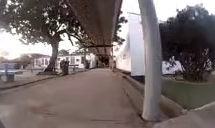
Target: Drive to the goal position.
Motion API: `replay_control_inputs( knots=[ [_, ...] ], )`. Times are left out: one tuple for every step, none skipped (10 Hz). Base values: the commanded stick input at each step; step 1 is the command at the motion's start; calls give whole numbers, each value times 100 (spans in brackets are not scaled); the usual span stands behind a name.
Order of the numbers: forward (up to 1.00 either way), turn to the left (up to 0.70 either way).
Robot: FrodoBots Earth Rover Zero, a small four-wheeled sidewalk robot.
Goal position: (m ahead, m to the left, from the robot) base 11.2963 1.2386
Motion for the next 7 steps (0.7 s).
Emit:
replay_control_inputs(
  knots=[
    [70,0],
    [70,0],
    [70,0],
    [70,0],
    [70,0],
    [70,0],
    [70,0]
  ],
)
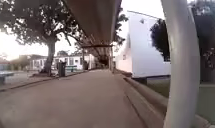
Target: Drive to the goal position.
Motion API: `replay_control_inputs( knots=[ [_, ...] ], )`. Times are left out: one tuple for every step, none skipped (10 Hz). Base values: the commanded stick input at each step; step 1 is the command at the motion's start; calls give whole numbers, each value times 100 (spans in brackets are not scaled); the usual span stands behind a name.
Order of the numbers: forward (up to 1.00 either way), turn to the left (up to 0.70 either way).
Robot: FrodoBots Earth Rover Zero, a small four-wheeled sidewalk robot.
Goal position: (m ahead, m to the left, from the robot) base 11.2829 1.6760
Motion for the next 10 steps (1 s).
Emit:
replay_control_inputs(
  knots=[
    [70,0],
    [70,0],
    [70,0],
    [70,0],
    [70,0],
    [70,0],
    [70,0],
    [70,0],
    [70,0],
    [70,0]
  ],
)
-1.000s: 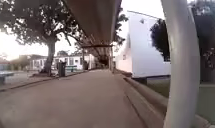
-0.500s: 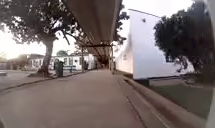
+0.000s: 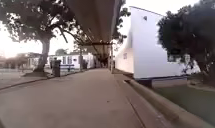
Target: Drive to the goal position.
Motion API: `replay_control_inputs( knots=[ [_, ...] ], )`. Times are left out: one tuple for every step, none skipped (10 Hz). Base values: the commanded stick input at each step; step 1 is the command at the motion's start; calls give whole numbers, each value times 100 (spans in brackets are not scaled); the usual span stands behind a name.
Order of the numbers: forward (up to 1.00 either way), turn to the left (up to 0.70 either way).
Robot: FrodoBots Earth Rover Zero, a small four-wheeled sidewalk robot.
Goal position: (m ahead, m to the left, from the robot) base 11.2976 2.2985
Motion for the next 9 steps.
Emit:
replay_control_inputs(
  knots=[
    [70,0],
    [70,0],
    [70,0],
    [70,0],
    [70,0],
    [70,0],
    [70,0],
    [70,0],
    [70,0]
  ],
)
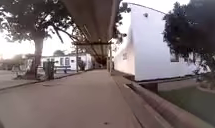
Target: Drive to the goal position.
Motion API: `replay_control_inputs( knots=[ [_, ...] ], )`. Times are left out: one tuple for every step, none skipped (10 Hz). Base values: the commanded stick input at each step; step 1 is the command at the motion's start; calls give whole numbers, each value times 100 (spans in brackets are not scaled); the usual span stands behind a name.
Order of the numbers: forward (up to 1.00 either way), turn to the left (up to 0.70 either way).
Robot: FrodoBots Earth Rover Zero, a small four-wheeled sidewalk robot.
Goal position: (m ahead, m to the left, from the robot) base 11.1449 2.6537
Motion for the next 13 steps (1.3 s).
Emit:
replay_control_inputs(
  knots=[
    [70,0],
    [70,0],
    [70,0],
    [70,0],
    [70,0],
    [70,0],
    [70,0],
    [70,0],
    [70,0],
    [70,0],
    [70,0],
    [70,0],
    [70,0]
  ],
)
